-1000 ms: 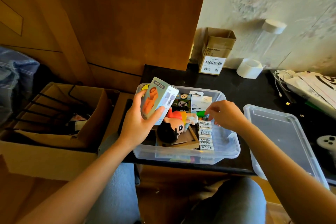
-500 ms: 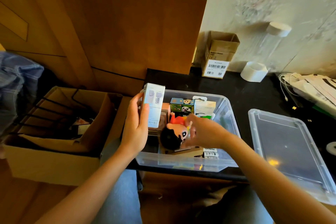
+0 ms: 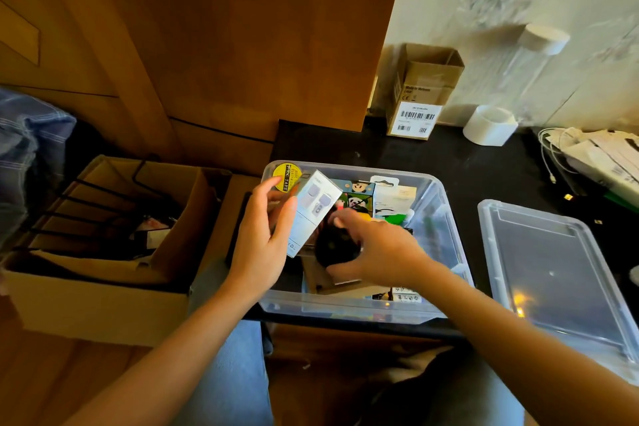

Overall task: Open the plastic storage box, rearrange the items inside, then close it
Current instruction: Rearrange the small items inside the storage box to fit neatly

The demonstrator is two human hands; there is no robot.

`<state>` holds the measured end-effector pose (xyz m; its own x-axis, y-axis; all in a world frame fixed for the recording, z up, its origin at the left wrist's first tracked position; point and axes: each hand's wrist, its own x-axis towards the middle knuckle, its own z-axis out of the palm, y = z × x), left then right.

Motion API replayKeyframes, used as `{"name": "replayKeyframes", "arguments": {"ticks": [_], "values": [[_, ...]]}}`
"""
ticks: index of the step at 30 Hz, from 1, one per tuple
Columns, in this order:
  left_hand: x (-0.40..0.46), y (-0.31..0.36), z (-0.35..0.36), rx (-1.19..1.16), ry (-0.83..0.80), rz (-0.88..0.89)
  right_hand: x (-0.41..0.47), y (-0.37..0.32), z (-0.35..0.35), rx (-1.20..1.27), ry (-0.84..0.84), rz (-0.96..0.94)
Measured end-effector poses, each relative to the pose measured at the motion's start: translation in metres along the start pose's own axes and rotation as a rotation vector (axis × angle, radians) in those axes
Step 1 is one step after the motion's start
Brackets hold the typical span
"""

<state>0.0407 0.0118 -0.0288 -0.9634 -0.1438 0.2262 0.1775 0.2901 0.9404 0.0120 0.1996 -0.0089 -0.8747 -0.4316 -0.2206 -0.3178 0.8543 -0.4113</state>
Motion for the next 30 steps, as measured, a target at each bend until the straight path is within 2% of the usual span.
{"name": "replayKeyframes", "arguments": {"ticks": [4, 6, 8, 15, 19, 22, 25, 27, 30], "values": [[-0.002, 0.003, -0.001, 0.001, 0.034, -0.008, -0.014, 0.026, -0.032, 0.604, -0.01, -0.011], [-0.001, 0.003, -0.001, -0.002, 0.049, -0.004, -0.02, 0.041, -0.044, 0.72, -0.011, 0.044], [-0.001, 0.004, 0.0, 0.01, 0.053, 0.016, -0.022, 0.055, -0.05, 0.72, -0.039, 0.126], [-0.001, 0.004, 0.0, 0.038, 0.041, 0.003, -0.015, 0.065, -0.031, 0.44, -0.168, 0.313], [-0.001, 0.005, -0.001, -0.035, 0.064, -0.043, -0.009, 0.058, -0.019, 0.056, -0.089, 0.431], [-0.001, 0.005, -0.001, -0.045, 0.082, -0.066, -0.009, 0.048, -0.021, -0.293, -0.004, 0.406], [-0.001, 0.005, -0.001, -0.037, 0.068, -0.088, -0.008, 0.031, -0.023, -0.39, 0.105, 0.298], [0.0, 0.005, -0.001, -0.018, 0.074, -0.088, -0.007, 0.022, -0.02, -0.384, 0.126, 0.083], [-0.001, 0.006, -0.002, -0.006, 0.094, -0.062, -0.007, 0.02, -0.013, -0.373, -0.012, -0.239]]}}
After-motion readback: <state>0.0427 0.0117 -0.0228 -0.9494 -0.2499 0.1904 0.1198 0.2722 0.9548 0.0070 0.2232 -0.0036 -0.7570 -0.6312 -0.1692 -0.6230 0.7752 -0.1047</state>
